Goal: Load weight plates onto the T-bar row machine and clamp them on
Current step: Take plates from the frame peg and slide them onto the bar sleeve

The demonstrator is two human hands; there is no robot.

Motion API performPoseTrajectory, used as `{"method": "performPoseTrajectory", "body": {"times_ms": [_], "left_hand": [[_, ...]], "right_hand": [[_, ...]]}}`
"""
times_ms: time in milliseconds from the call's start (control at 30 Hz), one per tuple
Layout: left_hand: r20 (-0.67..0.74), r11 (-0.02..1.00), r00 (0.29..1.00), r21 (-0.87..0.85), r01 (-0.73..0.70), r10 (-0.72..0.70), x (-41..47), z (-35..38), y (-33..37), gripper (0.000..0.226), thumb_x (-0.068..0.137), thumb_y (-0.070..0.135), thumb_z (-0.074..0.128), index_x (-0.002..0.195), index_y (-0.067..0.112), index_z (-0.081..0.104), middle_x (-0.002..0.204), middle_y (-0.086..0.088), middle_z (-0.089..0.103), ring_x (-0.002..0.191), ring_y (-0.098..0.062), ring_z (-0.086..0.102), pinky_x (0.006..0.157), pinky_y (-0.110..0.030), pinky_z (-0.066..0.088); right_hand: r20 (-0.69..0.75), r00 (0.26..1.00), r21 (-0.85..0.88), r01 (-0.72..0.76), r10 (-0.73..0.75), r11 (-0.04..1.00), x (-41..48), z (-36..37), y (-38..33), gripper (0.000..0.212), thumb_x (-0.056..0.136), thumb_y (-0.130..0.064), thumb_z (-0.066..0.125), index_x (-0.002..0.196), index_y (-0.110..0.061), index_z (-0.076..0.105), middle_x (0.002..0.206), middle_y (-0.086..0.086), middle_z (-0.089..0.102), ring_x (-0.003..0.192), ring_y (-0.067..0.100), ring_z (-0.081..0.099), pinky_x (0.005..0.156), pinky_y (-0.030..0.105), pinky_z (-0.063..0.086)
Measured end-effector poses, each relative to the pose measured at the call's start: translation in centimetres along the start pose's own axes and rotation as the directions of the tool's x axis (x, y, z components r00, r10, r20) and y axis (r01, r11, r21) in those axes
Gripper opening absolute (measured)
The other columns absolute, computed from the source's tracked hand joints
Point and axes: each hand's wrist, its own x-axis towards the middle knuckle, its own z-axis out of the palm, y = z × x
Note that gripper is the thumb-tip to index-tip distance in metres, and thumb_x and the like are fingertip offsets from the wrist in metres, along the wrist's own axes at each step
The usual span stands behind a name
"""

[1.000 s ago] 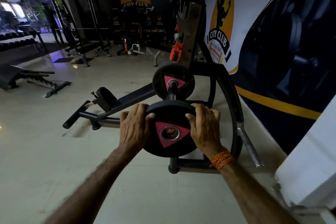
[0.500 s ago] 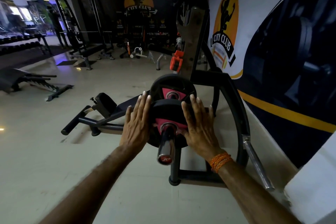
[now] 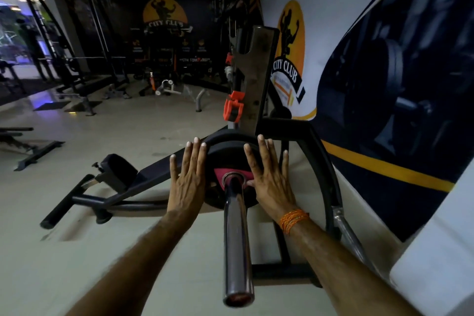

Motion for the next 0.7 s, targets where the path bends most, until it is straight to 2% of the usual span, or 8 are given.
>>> {"method": "performPoseTrajectory", "body": {"times_ms": [200, 400, 500, 700], "left_hand": [[0.007, 0.999, 0.999, -0.007, -0.036, 0.037, 3.7, 1.9, -1.0, 0.142, 0.064, 0.047, 0.088, 0.158, 0.018, -0.014, 0.167, -0.007, -0.018, 0.153, -0.025, -0.018, 0.122, -0.063, 0.006], [-0.031, 0.992, 0.998, -0.109, -0.060, 0.057, 4.0, 3.0, -1.5, 0.128, 0.073, 0.039, 0.082, 0.158, 0.021, -0.012, 0.167, -0.007, -0.013, 0.154, -0.026, -0.014, 0.122, -0.060, -0.004], [-0.027, 0.987, 0.998, -0.148, -0.059, 0.056, 4.0, 3.0, -1.4, 0.124, 0.075, 0.039, 0.079, 0.157, 0.023, -0.013, 0.167, -0.007, -0.015, 0.154, -0.025, -0.016, 0.122, -0.056, -0.010], [0.008, 0.979, 0.999, -0.198, -0.047, 0.050, 3.9, 2.4, -1.2, 0.120, 0.079, 0.043, 0.075, 0.156, 0.025, -0.015, 0.166, -0.006, -0.016, 0.153, -0.026, -0.017, 0.122, -0.057, -0.008]], "right_hand": [[0.018, 0.997, 0.020, -0.073, 0.073, 0.997, 2.5, 2.1, 1.0, 0.118, 0.085, -0.024, 0.078, 0.161, -0.027, -0.012, 0.169, 0.012, -0.018, 0.156, 0.033, -0.013, 0.120, 0.070, 0.014], [-0.058, 0.995, 0.052, -0.080, 0.083, 0.995, 2.7, 3.2, 0.7, 0.117, 0.085, -0.011, 0.073, 0.160, -0.030, -0.015, 0.170, 0.012, -0.014, 0.157, 0.035, -0.010, 0.121, 0.059, 0.027], [-0.075, 0.992, 0.062, -0.093, 0.098, 0.994, 2.7, 3.3, 0.5, 0.120, 0.083, -0.012, 0.076, 0.160, -0.030, -0.014, 0.170, 0.012, -0.011, 0.157, 0.035, -0.007, 0.116, 0.059, 0.037], [-0.026, 0.992, 0.032, -0.120, 0.121, 0.992, 2.6, 2.6, 0.1, 0.121, 0.083, -0.017, 0.080, 0.161, -0.028, -0.013, 0.170, 0.011, -0.015, 0.157, 0.036, -0.007, 0.116, 0.062, 0.035]]}}
